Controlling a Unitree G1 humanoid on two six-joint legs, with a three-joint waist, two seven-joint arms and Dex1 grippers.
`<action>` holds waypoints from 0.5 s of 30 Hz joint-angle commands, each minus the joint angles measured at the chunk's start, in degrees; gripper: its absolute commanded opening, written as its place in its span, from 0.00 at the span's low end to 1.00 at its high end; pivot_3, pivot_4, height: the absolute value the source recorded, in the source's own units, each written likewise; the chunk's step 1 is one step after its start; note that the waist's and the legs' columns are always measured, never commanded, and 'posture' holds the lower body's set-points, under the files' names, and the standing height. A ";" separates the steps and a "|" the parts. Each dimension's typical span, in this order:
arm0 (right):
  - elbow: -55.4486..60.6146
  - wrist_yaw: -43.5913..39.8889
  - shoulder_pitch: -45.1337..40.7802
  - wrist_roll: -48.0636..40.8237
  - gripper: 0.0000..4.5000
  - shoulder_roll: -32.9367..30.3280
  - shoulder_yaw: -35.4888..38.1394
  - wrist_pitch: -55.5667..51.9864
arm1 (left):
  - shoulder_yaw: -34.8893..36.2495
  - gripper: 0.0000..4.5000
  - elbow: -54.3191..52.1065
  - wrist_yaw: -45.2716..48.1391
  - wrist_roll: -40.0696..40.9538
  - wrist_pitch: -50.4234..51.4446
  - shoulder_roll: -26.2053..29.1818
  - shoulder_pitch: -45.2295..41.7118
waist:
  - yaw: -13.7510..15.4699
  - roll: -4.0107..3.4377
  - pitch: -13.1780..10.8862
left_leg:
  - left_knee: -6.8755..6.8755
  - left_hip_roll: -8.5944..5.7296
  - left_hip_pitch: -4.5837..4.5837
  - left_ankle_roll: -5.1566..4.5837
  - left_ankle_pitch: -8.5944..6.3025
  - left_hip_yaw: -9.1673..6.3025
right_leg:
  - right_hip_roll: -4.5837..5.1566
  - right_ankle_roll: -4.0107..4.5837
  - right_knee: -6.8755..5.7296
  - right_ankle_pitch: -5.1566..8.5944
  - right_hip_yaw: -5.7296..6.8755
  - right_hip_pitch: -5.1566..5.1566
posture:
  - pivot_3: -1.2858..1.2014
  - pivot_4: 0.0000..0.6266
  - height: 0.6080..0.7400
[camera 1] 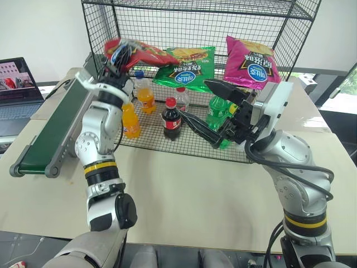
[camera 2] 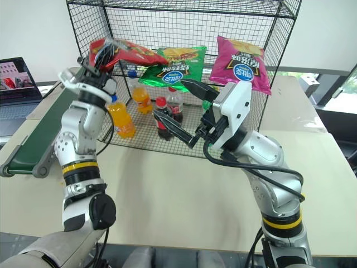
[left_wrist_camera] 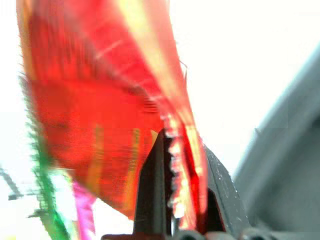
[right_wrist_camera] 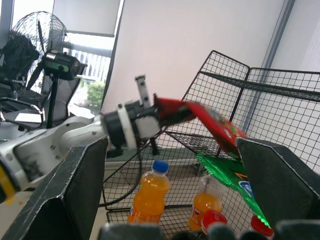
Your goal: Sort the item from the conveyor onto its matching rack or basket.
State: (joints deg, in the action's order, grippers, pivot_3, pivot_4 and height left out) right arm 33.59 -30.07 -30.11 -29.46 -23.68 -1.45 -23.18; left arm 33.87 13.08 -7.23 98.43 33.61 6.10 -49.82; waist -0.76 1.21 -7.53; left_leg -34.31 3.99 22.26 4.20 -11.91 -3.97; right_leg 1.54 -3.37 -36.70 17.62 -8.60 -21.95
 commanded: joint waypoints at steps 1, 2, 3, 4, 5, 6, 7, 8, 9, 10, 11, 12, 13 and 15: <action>2.14 0.31 -0.48 -0.56 1.00 -0.25 0.92 -0.09 | -0.02 0.01 -5.44 -2.86 1.42 -0.92 0.20 -0.27 | 0.29 0.00 0.00 | -0.01 0.00 0.00 0.00 0.00 0.00 | 0.01 -0.01 0.00 0.00 0.00 0.01 | 0.52 0.24 1.00; 2.04 0.20 -0.55 -0.63 1.00 -0.30 0.96 -0.03 | 0.13 0.01 -6.00 -3.67 1.38 -1.44 0.29 -0.09 | 0.46 0.00 0.00 | -0.03 0.00 0.01 0.01 0.00 -0.01 | 0.01 -0.01 0.00 0.00 0.00 0.03 | 0.52 0.24 1.00; 1.86 0.07 -0.66 -0.69 1.00 -0.34 1.03 0.05 | 0.05 0.01 -6.52 -4.21 0.96 -1.84 0.54 0.11 | 0.53 0.00 0.00 | -0.07 -0.01 0.01 0.01 0.00 -0.02 | 0.01 -0.02 0.02 -0.01 0.01 0.06 | 0.52 0.24 1.00; 1.66 -0.04 -0.80 -0.70 1.00 -0.36 1.06 0.14 | -0.07 0.01 -6.97 -4.68 0.84 -2.02 0.72 0.23 | 0.56 0.00 0.00 | -0.09 -0.01 0.00 0.00 0.00 -0.02 | 0.01 -0.02 0.04 -0.01 0.01 0.09 | 0.52 0.24 1.00; 1.48 -0.10 -0.94 -0.70 1.00 -0.35 1.06 0.20 | -0.21 0.01 -7.32 -4.96 0.58 -2.25 0.87 0.25 | 0.56 0.00 0.00 | -0.10 -0.02 -0.01 0.00 0.00 -0.02 | 0.01 -0.02 0.04 -0.01 0.01 0.11 | 0.52 0.24 1.00; 1.39 -0.13 -1.02 -0.72 1.00 -0.33 1.06 0.23 | -0.30 0.01 -7.55 -5.25 0.41 -2.60 0.87 0.14 | 0.55 0.00 0.00 | -0.10 -0.02 -0.02 0.00 0.00 -0.02 | 0.01 -0.02 0.04 -0.01 0.01 0.11 | 0.52 0.24 1.00; 1.32 -0.11 -1.11 -0.66 1.00 -0.24 0.95 0.26 | -0.44 0.01 -7.20 -5.34 -0.30 -3.30 0.89 -0.42 | 0.54 0.00 0.00 | -0.10 -0.02 -0.02 0.00 0.00 -0.02 | 0.00 -0.03 0.04 -0.01 0.01 0.11 | 0.52 0.24 1.00; 1.29 -0.09 -1.15 -0.62 1.00 -0.19 0.87 0.27 | -0.55 0.01 -6.93 -5.40 -0.82 -3.86 0.92 -0.82 | 0.53 0.00 0.00 | -0.10 -0.02 -0.02 0.00 0.00 -0.02 | 0.00 -0.02 0.03 -0.01 0.01 0.11 | 0.52 0.24 1.00; 1.28 0.05 -1.25 -0.53 1.00 -0.04 0.71 0.24 | -1.12 0.01 -5.82 -5.60 -2.48 -4.51 0.99 -1.58 | 0.52 0.00 0.00 | -0.10 -0.02 -0.02 0.00 0.00 -0.02 | 0.00 -0.02 0.04 -0.01 0.01 0.11 | 0.52 0.24 1.00; 1.27 0.15 -1.32 -0.47 1.00 0.06 0.60 0.22 | -1.53 0.01 -5.05 -5.73 -3.69 -4.93 1.03 -2.07 | 0.55 0.00 0.00 | -0.10 -0.02 -0.02 0.01 0.00 -0.02 | 0.00 -0.02 0.04 -0.01 0.01 0.11 | 0.52 0.24 1.00; 1.26 0.34 -1.43 -0.40 1.00 0.20 0.51 0.20 | -1.87 0.01 -3.86 -6.04 -5.36 -5.77 0.91 -2.75 | 0.55 0.00 0.00 | -0.10 -0.02 -0.02 0.01 0.01 -0.02 | 0.00 -0.02 0.04 -0.01 0.02 0.11 | 0.52 0.24 1.00; 1.23 1.11 -1.64 -0.48 1.00 0.68 0.64 -0.04 | -2.28 0.01 -2.24 -6.06 -7.38 -6.77 0.81 -3.66 | 0.58 0.00 0.00 | -0.10 -0.03 -0.02 0.01 0.01 -0.02 | 0.00 -0.02 0.05 -0.01 0.01 0.12 | 0.52 0.24 1.00; 1.20 1.66 -1.79 -0.56 1.00 1.01 0.76 -0.20 | -2.44 0.01 -1.19 -6.00 -8.69 -7.41 0.70 -4.27 | 0.62 0.00 0.00 | -0.11 -0.03 -0.02 0.01 0.01 -0.03 | 0.00 -0.03 0.05 -0.01 0.02 0.12 | 0.52 0.24 1.00; 1.22 3.10 -2.24 -0.71 1.00 1.87 1.10 -0.71 | -2.42 0.01 1.58 -5.44 -10.43 -8.24 0.40 -6.09 | 0.60 0.00 0.00 | -0.11 -0.03 -0.02 0.01 0.01 -0.04 | 0.00 -0.02 0.06 -0.01 0.02 0.13 | 0.52 0.24 1.00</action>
State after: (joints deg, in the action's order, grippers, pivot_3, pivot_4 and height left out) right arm 33.25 -28.55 -30.98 -29.60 -22.27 -1.47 -23.35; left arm 32.30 13.74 -13.23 89.76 26.26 6.26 -53.47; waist -0.16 1.21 -7.53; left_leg -34.42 3.96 22.25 4.21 -11.90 -4.01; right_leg 1.54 -3.40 -36.64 17.61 -8.57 -21.82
